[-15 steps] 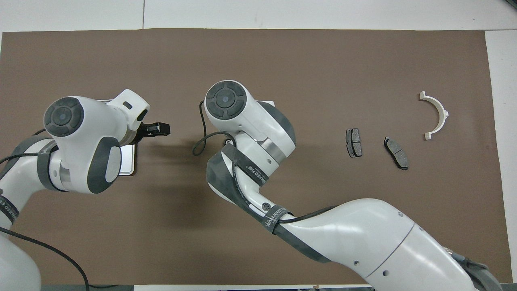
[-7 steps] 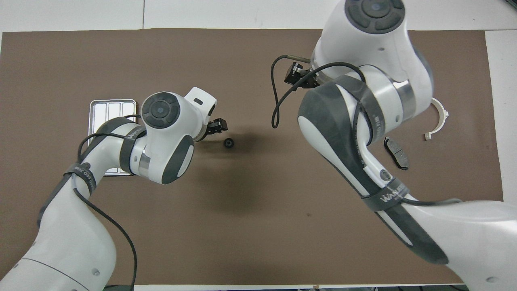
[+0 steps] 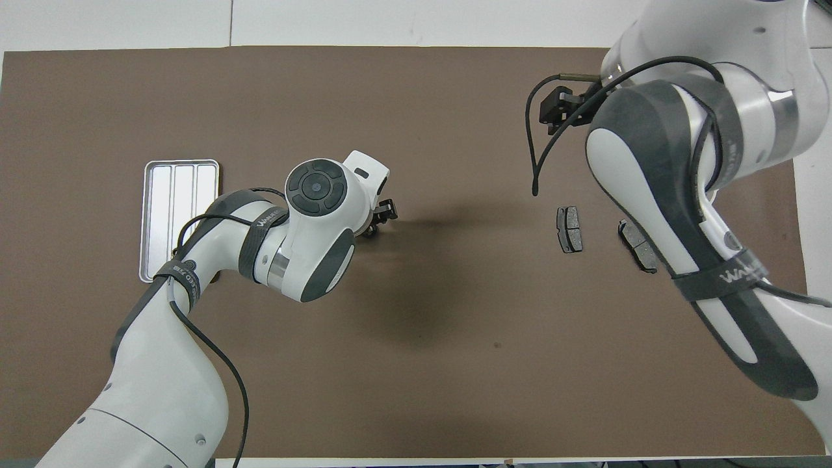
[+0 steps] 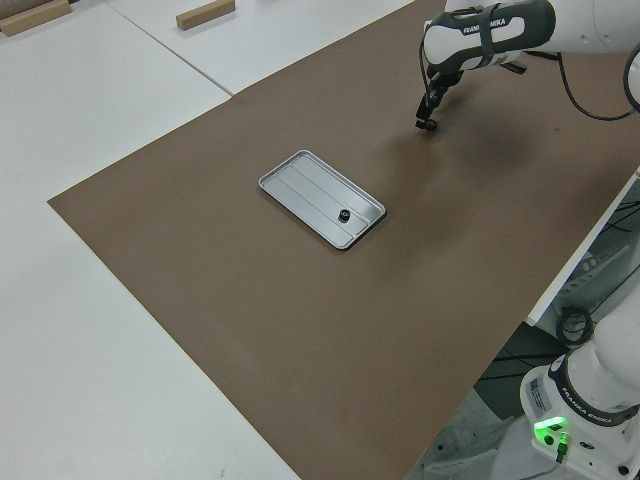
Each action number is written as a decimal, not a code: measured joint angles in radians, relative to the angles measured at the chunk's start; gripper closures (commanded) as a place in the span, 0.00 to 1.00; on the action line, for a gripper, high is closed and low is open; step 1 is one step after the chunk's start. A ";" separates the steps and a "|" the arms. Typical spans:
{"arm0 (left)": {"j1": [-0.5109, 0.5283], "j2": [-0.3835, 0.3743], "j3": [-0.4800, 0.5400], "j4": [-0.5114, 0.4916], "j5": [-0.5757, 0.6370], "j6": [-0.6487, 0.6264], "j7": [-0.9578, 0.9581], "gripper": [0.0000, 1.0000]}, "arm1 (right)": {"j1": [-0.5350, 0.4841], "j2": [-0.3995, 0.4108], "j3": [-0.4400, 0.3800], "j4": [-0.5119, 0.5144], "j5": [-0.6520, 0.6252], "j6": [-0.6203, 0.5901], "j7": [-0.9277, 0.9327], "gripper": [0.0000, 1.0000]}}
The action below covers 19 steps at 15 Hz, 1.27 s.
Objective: Pick bearing gear from pile to tray
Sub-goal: 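Grasp the second ring with the left gripper while the right gripper withdraws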
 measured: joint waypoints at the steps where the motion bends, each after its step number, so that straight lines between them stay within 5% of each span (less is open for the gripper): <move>1: 0.000 0.002 0.001 -0.003 0.000 0.000 -0.002 0.14 | -0.027 -0.004 0.000 0.000 0.000 0.000 -0.072 0.00; 8: -0.018 0.010 0.000 -0.010 0.000 0.001 -0.044 0.20 | -0.124 -0.106 -0.028 -0.047 0.009 -0.029 -0.377 0.00; 10: -0.030 0.025 0.000 -0.007 0.000 0.003 -0.059 0.20 | -0.107 -0.175 -0.065 -0.102 0.037 -0.030 -0.395 0.00; 14: -0.037 0.032 0.003 0.005 0.006 0.001 -0.072 0.25 | 0.039 -0.282 -0.283 -0.190 0.111 -0.031 -0.447 0.00; 19: -0.037 0.034 0.004 0.013 0.006 0.000 -0.077 0.34 | 0.057 -0.352 -0.325 -0.265 0.123 -0.031 -0.453 0.00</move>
